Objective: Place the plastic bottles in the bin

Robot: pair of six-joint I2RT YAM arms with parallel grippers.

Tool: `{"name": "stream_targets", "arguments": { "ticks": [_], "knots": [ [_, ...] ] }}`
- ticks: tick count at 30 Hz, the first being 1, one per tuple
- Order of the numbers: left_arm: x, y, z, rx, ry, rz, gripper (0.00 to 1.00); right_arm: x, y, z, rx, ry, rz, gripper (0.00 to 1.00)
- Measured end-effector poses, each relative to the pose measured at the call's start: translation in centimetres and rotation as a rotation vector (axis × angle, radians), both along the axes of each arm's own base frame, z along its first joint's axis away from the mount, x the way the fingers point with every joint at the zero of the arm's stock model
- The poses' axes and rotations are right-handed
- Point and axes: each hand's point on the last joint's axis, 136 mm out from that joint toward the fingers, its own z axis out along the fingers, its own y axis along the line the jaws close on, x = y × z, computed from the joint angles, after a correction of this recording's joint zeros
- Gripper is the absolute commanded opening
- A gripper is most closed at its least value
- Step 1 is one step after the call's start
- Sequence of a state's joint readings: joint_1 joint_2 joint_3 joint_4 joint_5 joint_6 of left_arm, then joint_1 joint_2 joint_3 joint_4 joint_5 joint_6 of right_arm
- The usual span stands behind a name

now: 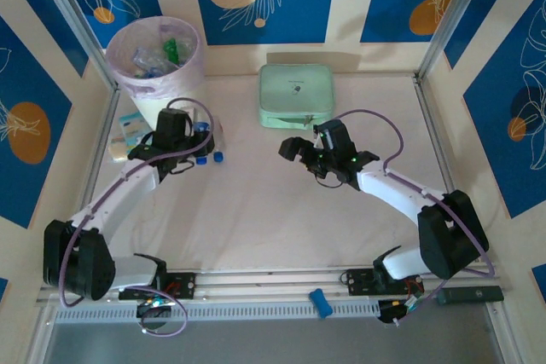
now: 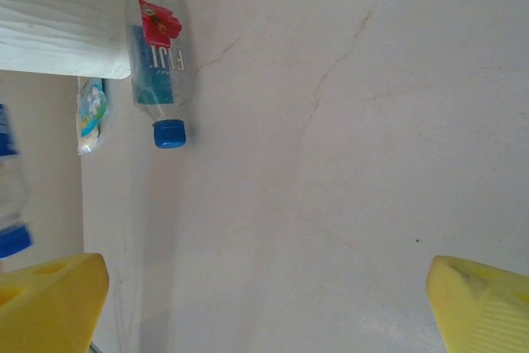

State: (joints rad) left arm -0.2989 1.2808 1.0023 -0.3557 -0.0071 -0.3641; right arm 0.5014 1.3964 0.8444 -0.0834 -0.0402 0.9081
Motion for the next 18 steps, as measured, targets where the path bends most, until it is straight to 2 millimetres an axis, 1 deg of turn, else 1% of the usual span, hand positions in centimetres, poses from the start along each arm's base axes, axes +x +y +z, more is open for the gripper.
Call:
{"name": "stream_targets", "arguments": {
  "ticks": [4, 7, 8, 11, 15, 17, 18],
  "knots": [
    [1.2, -0.5, 5.5, -0.019, -0.095, -0.019, 0.43, 0.0, -0.2, -0.4, 0.002, 0.003, -0.003, 0.99],
    [2.1, -1.0, 10.3, -0.028, -0.188, -0.046, 0.42, -0.2, -0.6, -0.6, 0.001, 0.005, -0.009, 0.99],
    [2.4, -1.2, 11.9, -0.031, -0.220, -0.056, 0.42, -0.2, -0.7, -0.6, 0.001, 0.004, -0.012, 0.99],
    [3.7, -1.6, 15.8, -0.025, -0.298, -0.080, 0.41, -0.4, -1.0, -0.2, 0.005, -0.006, -0.017, 0.99],
    [5.9, -1.8, 19.5, 0.000, -0.363, -0.102, 0.41, -0.5, -1.2, 0.8, 0.013, -0.032, -0.024, 0.99],
    [7.4, -1.3, 21.1, 0.018, -0.391, -0.099, 0.41, -0.7, -1.4, 1.3, 0.017, -0.045, -0.027, 0.99],
    [8.0, -1.0, 21.6, 0.022, -0.398, -0.095, 0.41, -0.7, -1.5, 1.5, 0.020, -0.049, -0.029, 0.99]
  ]
}}
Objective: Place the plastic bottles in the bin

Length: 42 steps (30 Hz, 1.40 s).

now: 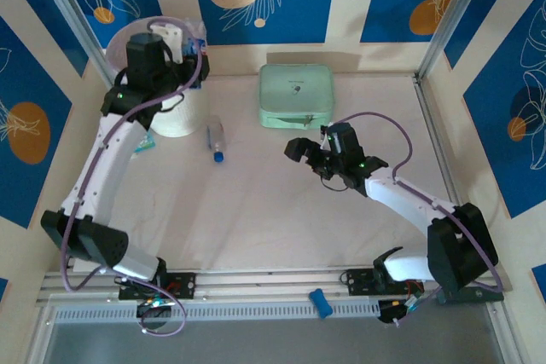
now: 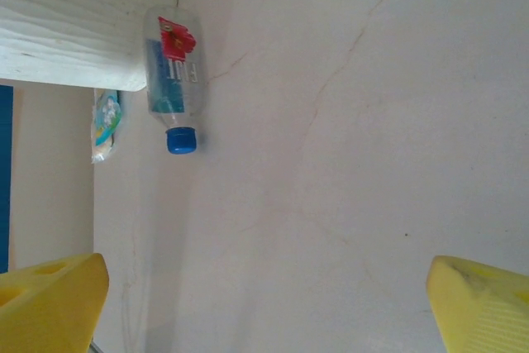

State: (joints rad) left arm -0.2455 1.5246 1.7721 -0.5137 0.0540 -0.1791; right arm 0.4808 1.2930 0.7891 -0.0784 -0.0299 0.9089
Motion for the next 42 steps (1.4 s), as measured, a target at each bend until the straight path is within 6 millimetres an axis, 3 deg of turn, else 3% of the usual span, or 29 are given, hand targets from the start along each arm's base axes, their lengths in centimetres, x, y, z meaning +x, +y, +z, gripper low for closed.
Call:
{"name": "stream_targets", "arguments": {
  "ticks": [5, 11, 16, 23, 28, 31, 34, 38, 42],
  "knots": [
    [3.5, 3.5, 1.5, 0.013, -0.016, 0.066, 0.40, -0.5, -0.8, 0.7, -0.006, -0.020, -0.023, 0.99],
    [7.1, 6.8, 1.1, 0.023, 0.011, 0.135, 0.40, -1.0, -1.6, 1.3, -0.010, -0.036, -0.049, 0.99],
    [9.8, 7.7, -1.3, 0.030, 0.070, 0.155, 0.40, -1.2, -1.9, 1.8, -0.009, -0.047, -0.056, 0.99],
    [11.9, 8.6, -5.7, 0.040, 0.174, 0.173, 0.41, -1.5, -2.3, 2.0, -0.019, -0.047, -0.066, 0.99],
    [12.2, 9.4, -6.7, 0.033, 0.202, 0.195, 0.62, -1.6, -2.5, 2.3, -0.022, -0.054, -0.072, 0.99],
    [12.2, 9.6, -6.6, 0.026, 0.202, 0.205, 0.84, -1.7, -2.5, 2.4, -0.021, -0.056, -0.073, 0.99],
    [12.2, 9.6, -6.4, 0.027, 0.197, 0.209, 0.96, -1.7, -2.5, 2.4, -0.021, -0.056, -0.073, 0.99],
    [12.1, 9.8, -6.0, 0.031, 0.188, 0.217, 1.00, -1.8, -2.5, 2.4, -0.023, -0.056, -0.071, 0.99],
    [11.1, 9.9, -4.1, 0.028, 0.157, 0.222, 1.00, -1.8, -2.4, 2.4, -0.023, -0.056, -0.069, 0.99]
  ]
}}
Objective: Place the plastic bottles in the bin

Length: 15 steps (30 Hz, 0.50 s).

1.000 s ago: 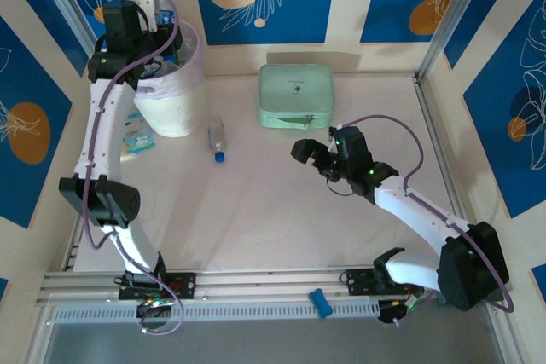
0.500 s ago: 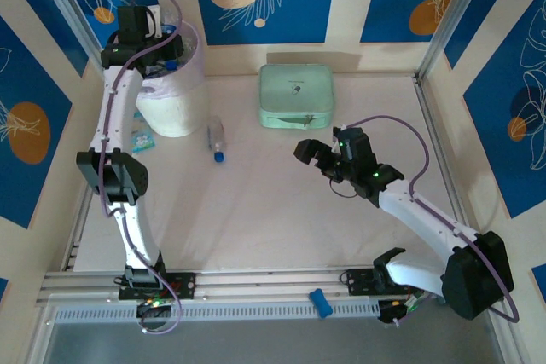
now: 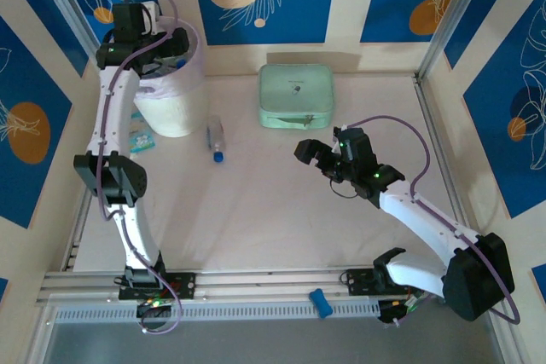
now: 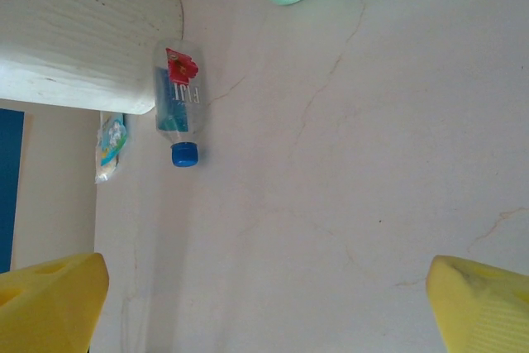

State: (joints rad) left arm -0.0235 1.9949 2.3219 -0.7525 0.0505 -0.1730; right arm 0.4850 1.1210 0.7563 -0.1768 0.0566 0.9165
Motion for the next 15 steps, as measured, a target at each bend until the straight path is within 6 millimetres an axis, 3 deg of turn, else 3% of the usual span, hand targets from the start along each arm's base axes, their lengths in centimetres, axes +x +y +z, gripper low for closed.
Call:
{"name": "stream_targets", "arguments": {
  "ticks": [3, 9, 12, 15],
  "knots": [
    [-1.6, 0.0, 2.6, -0.003, -0.047, -0.001, 1.00, 0.0, 0.1, -0.1, -0.001, 0.001, 0.004, 0.99],
    [-7.7, -0.6, 6.5, -0.030, -0.146, -0.028, 1.00, -0.1, 0.7, -1.0, -0.014, 0.025, 0.020, 0.99],
    [-10.9, -1.5, 6.6, -0.057, -0.180, -0.050, 1.00, -0.1, 1.1, -1.5, -0.022, 0.040, 0.028, 0.99],
    [-13.5, -2.3, 4.9, -0.091, -0.181, -0.065, 1.00, 0.3, 1.7, -1.4, -0.023, 0.046, 0.039, 0.99]
  ]
}}
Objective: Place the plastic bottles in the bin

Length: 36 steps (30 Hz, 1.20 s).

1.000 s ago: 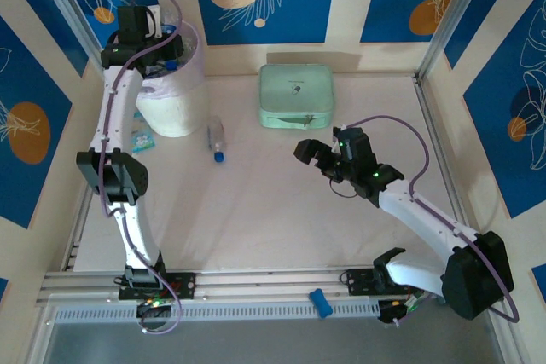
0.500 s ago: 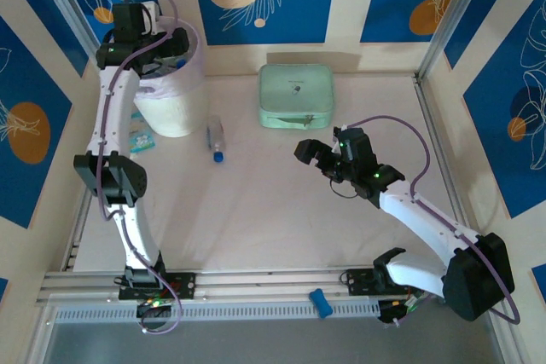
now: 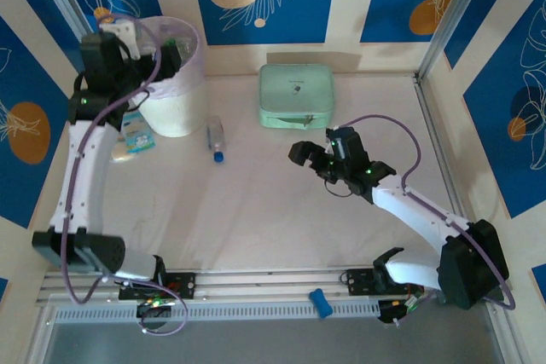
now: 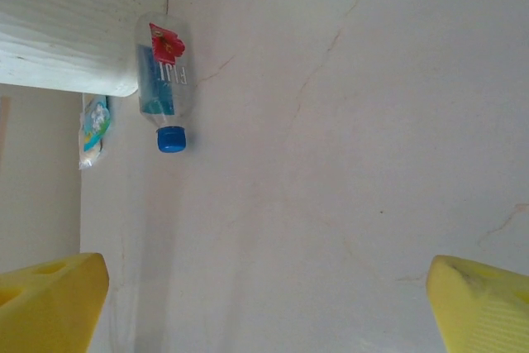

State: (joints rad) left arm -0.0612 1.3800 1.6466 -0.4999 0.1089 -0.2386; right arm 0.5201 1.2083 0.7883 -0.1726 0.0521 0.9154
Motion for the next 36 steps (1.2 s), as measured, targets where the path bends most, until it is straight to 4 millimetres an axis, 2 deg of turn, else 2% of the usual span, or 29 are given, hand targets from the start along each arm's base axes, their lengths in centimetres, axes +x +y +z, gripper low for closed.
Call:
{"name": "stream_targets", "arguments": {
  "ticks": [7, 12, 16, 19, 23, 30, 33, 36],
  "knots": [
    [-4.7, -2.5, -7.4, -0.087, 0.092, -0.052, 1.00, 0.7, 2.1, 0.1, -0.009, 0.005, 0.045, 0.99],
    [-7.5, -5.2, -11.8, -0.105, 0.164, -0.115, 1.00, 1.1, 3.3, -0.5, -0.023, 0.024, 0.067, 0.99],
    [-8.9, -6.9, -16.2, -0.099, 0.241, -0.149, 1.00, 1.6, 3.8, -1.2, -0.040, 0.039, 0.078, 0.99],
    [-9.2, -7.1, -20.2, -0.073, 0.317, -0.136, 1.00, 2.0, 4.1, -1.6, -0.049, 0.047, 0.082, 0.99],
    [-8.5, -6.9, -24.7, -0.043, 0.405, -0.093, 0.98, 2.5, 4.4, -1.5, -0.055, 0.048, 0.089, 0.99],
    [-5.3, -7.2, -30.8, 0.009, 0.505, -0.047, 0.92, 2.4, 4.4, -1.7, -0.064, 0.060, 0.091, 0.99],
    [-3.4, -7.6, -32.6, 0.027, 0.536, -0.035, 0.90, 2.2, 4.2, -1.9, -0.073, 0.075, 0.091, 0.99],
    [-1.1, -8.3, -33.4, 0.040, 0.543, -0.028, 0.90, 2.0, 4.1, -2.2, -0.082, 0.085, 0.093, 0.99]
  ]
}}
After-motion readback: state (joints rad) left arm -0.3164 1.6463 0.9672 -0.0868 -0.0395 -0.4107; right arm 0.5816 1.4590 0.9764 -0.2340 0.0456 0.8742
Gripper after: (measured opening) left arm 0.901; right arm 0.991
